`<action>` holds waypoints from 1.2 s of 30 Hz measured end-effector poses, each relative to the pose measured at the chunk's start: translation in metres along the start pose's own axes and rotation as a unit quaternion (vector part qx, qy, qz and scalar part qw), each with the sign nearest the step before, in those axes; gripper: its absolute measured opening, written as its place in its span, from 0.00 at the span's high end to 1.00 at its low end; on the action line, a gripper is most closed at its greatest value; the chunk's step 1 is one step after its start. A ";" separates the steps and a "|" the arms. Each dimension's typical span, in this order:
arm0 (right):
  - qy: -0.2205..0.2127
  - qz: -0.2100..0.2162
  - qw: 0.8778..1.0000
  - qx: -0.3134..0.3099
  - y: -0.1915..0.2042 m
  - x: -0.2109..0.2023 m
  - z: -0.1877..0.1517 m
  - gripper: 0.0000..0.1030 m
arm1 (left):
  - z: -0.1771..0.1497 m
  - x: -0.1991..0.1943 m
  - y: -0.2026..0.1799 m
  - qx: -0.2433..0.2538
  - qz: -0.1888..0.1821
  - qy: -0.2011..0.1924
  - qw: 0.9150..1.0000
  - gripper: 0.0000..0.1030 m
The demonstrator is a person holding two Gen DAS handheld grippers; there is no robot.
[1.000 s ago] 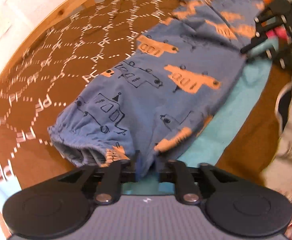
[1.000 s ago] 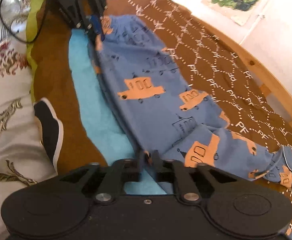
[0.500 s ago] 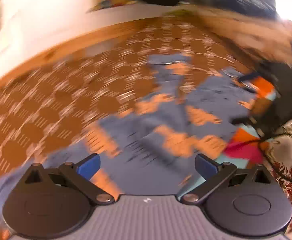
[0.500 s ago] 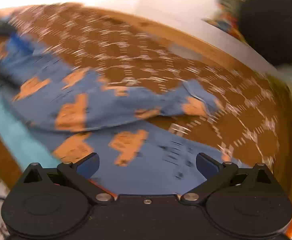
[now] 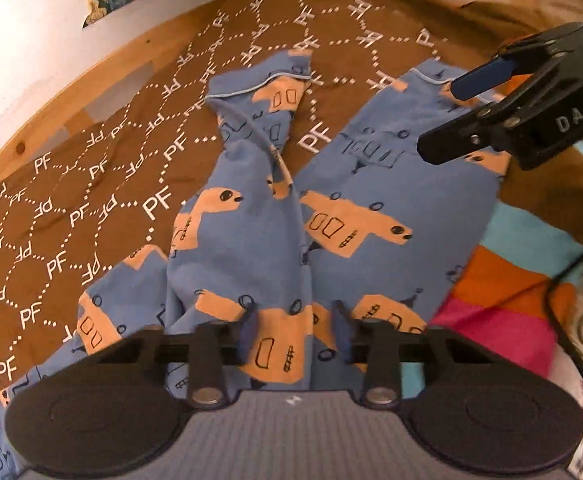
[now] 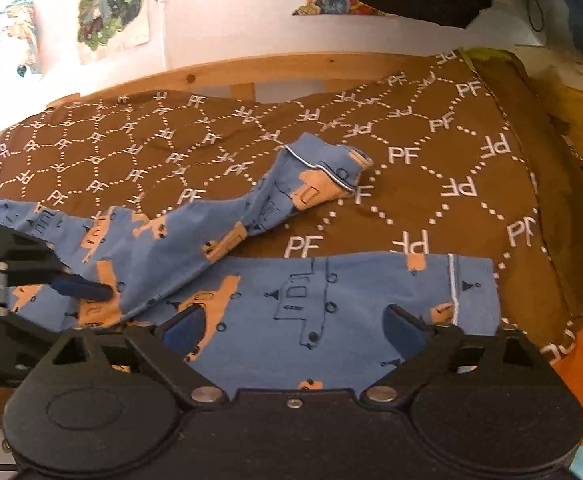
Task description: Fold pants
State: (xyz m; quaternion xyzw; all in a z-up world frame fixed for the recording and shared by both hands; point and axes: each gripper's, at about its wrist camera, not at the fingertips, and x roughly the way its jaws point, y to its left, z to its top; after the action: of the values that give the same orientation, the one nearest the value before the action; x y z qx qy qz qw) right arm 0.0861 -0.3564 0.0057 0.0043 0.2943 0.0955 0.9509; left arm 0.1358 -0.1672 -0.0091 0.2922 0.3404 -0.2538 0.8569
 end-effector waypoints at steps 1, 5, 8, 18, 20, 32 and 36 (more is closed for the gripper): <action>-0.003 0.003 1.000 -0.004 0.002 0.000 0.001 0.22 | 0.000 0.002 -0.001 0.000 0.006 0.005 1.000 0.92; -0.002 0.019 0.999 -0.041 0.014 0.008 0.016 0.46 | -0.002 0.003 0.010 -0.042 0.001 0.006 0.999 0.98; -0.009 0.040 0.997 -0.062 0.022 0.029 0.052 0.53 | -0.001 0.000 0.016 -0.058 -0.008 -0.001 0.998 0.98; 0.080 -0.009 0.994 -0.072 0.042 0.149 0.153 0.62 | -0.004 -0.009 0.022 -0.073 -0.017 -0.019 0.997 0.98; 0.093 -0.019 0.994 -0.062 0.039 0.156 0.155 0.63 | -0.005 -0.010 0.023 -0.076 -0.019 -0.022 0.997 0.98; 0.034 -0.015 0.998 0.048 0.011 0.134 0.163 1.00 | -0.008 -0.021 0.020 -0.063 -0.017 -0.052 0.997 0.98; -0.042 -0.027 0.996 0.070 -0.009 0.054 0.148 1.00 | -0.010 -0.038 0.026 -0.040 -0.047 -0.093 0.994 0.98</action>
State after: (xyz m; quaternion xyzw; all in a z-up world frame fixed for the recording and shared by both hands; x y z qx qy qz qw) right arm 0.2144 -0.3484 0.0975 0.0672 0.2597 0.0484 0.9621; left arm 0.1231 -0.1332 0.0214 0.2161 0.2822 -0.3058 0.8833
